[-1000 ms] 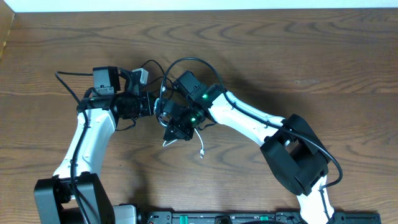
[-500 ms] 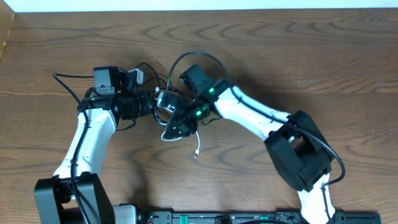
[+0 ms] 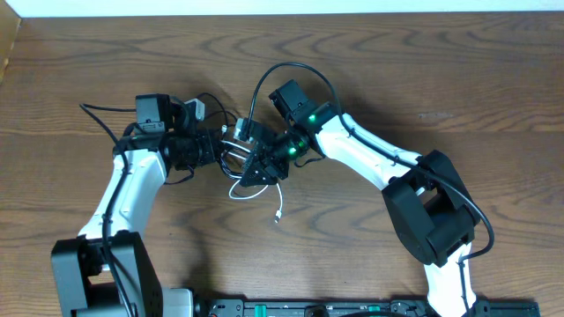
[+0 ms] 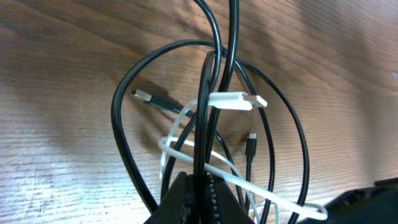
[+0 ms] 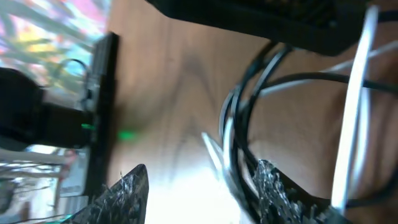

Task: Untangle cables

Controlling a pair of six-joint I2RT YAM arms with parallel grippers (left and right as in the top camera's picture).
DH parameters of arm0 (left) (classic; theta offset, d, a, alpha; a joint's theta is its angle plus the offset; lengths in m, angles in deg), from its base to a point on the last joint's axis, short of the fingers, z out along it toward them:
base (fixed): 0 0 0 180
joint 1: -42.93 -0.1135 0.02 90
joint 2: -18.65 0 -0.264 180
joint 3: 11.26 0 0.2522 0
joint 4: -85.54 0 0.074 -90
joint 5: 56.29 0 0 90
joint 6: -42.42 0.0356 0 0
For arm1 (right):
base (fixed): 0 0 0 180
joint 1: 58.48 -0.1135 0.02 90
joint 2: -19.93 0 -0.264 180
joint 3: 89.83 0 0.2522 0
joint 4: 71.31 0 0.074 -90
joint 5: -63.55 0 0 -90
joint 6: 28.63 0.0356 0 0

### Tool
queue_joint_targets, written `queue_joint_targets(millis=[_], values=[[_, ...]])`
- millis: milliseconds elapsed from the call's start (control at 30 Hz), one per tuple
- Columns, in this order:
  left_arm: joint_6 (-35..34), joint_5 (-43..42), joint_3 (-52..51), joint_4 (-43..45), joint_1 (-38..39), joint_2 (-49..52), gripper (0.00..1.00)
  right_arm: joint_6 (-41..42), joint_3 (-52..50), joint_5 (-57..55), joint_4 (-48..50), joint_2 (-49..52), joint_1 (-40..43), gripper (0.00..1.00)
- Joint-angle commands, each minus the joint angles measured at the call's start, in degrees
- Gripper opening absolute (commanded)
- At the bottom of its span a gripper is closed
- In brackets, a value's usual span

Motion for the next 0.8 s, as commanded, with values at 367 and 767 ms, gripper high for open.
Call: queue_joint_targets(millis=[367, 767], values=[[-1.6, -1.8, 0.7, 0.1, -2.6, 0.7, 0.08, -1.6, 0.7, -9.5, -0.7, 0.8, -4.5, 0.27], [-5.0, 3.1, 0.7, -0.9, -6.1, 0.7, 0.08, -0.9, 0.7, -9.5, -4.6, 0.8, 0.1, 0.01]])
